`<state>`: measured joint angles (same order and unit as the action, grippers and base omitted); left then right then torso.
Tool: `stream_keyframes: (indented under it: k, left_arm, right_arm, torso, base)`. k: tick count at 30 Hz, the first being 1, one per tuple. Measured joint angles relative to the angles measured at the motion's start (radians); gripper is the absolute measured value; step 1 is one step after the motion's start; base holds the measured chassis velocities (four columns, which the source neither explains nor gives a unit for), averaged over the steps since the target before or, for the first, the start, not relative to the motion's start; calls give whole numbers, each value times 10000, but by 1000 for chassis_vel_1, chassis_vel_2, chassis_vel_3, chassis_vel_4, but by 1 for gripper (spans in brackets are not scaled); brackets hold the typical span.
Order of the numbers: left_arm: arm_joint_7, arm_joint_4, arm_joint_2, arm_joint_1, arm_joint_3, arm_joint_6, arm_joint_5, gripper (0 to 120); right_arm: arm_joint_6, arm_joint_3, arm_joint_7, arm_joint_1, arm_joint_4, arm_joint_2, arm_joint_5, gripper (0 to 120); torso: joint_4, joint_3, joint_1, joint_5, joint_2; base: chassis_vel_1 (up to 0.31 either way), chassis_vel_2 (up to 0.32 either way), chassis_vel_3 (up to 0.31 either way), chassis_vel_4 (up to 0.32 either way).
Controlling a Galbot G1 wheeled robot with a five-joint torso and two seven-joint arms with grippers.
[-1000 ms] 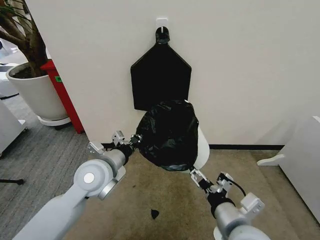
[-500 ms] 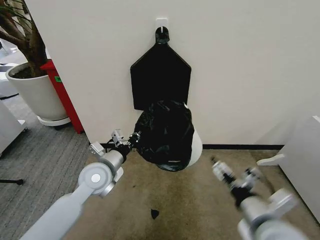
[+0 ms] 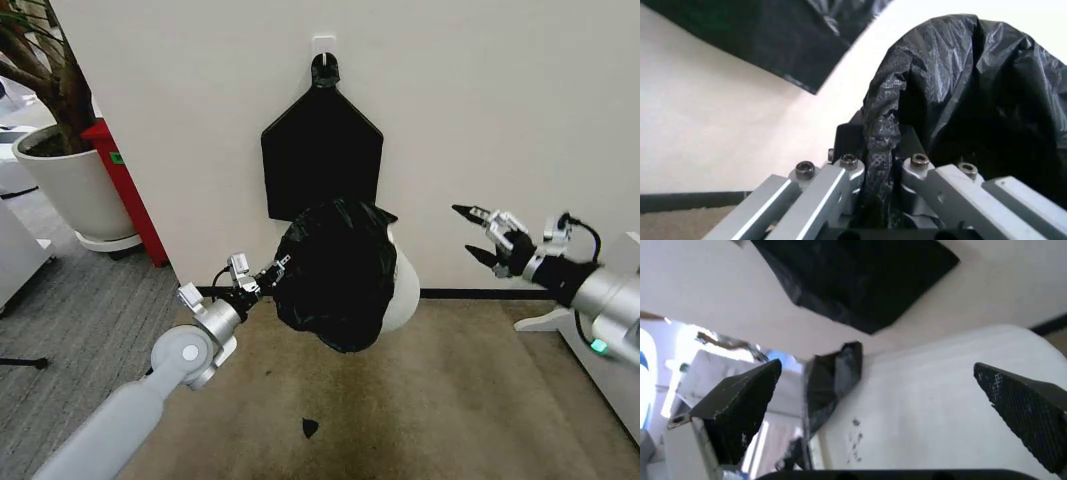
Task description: Place the garbage bag over the trash bin.
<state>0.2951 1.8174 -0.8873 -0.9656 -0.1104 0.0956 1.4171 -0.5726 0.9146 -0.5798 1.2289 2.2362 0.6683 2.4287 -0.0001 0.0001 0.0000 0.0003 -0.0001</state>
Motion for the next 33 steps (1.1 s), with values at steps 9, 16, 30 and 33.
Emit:
stream_keyframes:
  k: [9, 16, 30, 33]
  left_arm:
    - [-36, 32, -111, 209, 225, 67, -184, 4]
    - [-244, 246, -83, 241, 226, 149, -33, 4]
    - [-288, 446, -32, 144, 180, 181, 14, 4]
    - [-289, 488, -15, 145, 165, 189, 23, 4]
  right_arm:
    - [-499, -1156, 161, -374, 368, -122, -1021, 100]
    - [-316, -1555, -58, -629, 416, -154, -1262, 100]
    - [-170, -2202, -231, -993, 240, -58, -2209, 100]
    - [-301, -2457, -174, -947, 27, -70, -3274, 100]
  torso:
    - [1, -1, 0, -4, 0]
    - [1, -1, 0, -3, 0]
    - [2, -1, 0, -3, 0]
    - [2, -1, 0, -2, 0]
  base:
    - [0, 0, 0, 0]
    - [0, 0, 0, 0]
    - [0, 0, 0, 0]
    - [0, 0, 0, 0]
